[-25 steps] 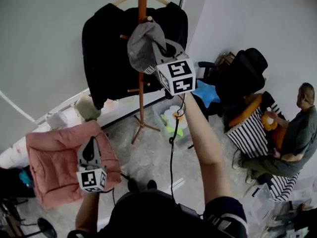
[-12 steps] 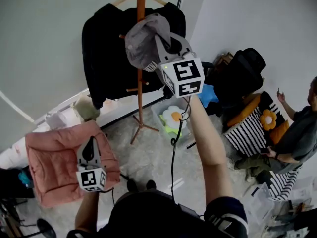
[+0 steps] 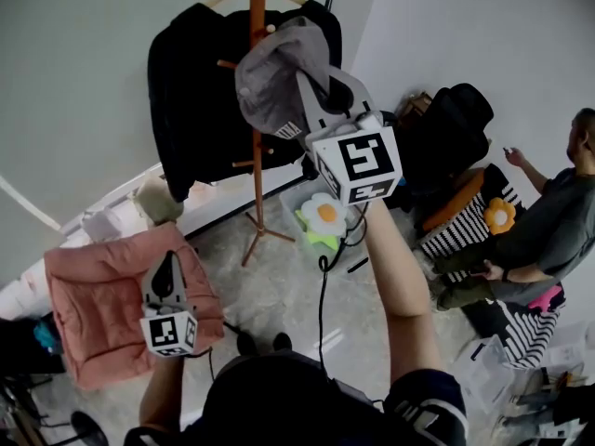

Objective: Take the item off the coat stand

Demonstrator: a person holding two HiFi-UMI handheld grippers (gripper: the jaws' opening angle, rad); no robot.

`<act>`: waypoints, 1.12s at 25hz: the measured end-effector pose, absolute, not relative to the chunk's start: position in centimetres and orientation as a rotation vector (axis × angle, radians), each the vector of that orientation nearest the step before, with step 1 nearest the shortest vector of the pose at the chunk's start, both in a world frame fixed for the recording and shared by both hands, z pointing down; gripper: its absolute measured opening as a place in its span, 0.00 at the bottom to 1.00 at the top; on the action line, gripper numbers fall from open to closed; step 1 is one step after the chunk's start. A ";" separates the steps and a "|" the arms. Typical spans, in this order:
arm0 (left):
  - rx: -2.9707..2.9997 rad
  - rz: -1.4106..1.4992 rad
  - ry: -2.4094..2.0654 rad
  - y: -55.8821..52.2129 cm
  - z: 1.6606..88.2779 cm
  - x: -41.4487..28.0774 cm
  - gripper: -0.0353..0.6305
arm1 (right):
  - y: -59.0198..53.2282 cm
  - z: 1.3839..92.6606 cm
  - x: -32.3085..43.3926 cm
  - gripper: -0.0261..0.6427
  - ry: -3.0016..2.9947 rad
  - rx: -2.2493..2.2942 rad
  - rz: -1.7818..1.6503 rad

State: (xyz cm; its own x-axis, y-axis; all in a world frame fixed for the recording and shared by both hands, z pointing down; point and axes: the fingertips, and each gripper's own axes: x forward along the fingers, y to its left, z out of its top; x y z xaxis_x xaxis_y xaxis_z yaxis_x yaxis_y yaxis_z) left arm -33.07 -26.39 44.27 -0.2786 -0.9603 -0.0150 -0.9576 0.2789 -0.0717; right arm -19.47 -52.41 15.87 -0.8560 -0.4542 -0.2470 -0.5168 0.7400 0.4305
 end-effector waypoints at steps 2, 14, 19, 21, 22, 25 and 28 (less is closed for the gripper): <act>-1.857 -0.080 2.461 -26.3 44.1 -32.9 0.09 | -51.5 16.3 -18.7 0.08 2.813 -0.784 0.751; -1.864 -0.078 2.412 -25.6 42.8 -31.9 0.09 | -46.7 21.5 -14.3 0.08 2.863 -0.762 0.652; -1.860 -0.086 2.401 -25.1 42.8 -31.9 0.09 | -44.8 25.2 -12.6 0.08 2.900 -0.777 0.605; -1.861 -0.091 2.400 -24.9 42.9 -31.8 0.09 | -44.2 26.7 -12.2 0.08 2.924 -0.783 0.577; -1.861 -0.092 2.399 -24.9 42.9 -31.8 0.09 | -43.9 27.4 -12.1 0.08 2.926 -0.783 0.559; -1.860 -0.096 2.394 -25.1 43.0 -31.7 0.09 | -43.1 29.4 -11.4 0.08 2.936 -0.767 0.501; -1.862 -0.101 2.393 -25.1 43.1 -31.8 0.09 | -42.6 31.8 -10.7 0.08 2.964 -0.781 0.444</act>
